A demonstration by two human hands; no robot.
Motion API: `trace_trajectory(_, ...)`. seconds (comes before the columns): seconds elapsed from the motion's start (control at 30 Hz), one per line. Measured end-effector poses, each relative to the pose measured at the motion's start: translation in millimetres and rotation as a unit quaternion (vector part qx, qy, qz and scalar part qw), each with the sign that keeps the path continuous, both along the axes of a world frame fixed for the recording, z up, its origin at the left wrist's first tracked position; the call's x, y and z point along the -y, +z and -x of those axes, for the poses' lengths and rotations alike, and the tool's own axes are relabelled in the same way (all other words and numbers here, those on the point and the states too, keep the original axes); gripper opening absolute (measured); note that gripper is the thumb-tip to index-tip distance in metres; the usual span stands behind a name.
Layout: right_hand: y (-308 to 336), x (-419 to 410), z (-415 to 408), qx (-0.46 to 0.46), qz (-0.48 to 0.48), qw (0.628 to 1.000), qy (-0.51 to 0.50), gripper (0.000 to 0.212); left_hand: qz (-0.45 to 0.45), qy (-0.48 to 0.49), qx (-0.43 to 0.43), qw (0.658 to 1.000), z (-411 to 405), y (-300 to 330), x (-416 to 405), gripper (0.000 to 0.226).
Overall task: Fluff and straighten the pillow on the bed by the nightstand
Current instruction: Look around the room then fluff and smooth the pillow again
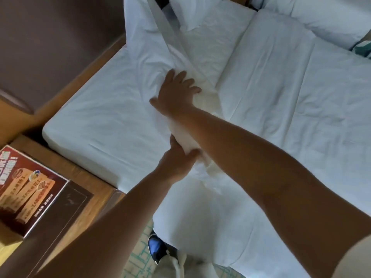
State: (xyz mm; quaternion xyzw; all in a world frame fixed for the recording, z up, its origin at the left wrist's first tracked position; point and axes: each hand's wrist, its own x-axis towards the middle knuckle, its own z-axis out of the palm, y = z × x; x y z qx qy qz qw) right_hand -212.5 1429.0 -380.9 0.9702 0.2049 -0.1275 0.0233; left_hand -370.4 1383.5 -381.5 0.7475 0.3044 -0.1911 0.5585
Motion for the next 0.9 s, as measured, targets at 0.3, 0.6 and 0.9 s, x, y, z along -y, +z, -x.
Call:
trace_trajectory(0.3, 8.4, -30.4, -84.1, -0.104, -0.083, 0.989, -0.060, 0.079, 0.095, 0.065, -0.048, 0.992, 2.7, 6.5, -44.9, 0.033)
trace_trajectory(0.6, 19.9, -87.5, -119.9, -0.047, -0.060, 0.995, 0.070, 0.055, -0.049, 0.031, 0.020, 0.998, -3.6, 56.8, -143.9, 0.015)
trace_trajectory(0.9, 48.1, -178.2, -95.9, -0.063, -0.136, 0.985, 0.081, 0.033, -0.195, -0.079, 0.014, 0.978, 68.8, 124.6, -305.9, 0.025)
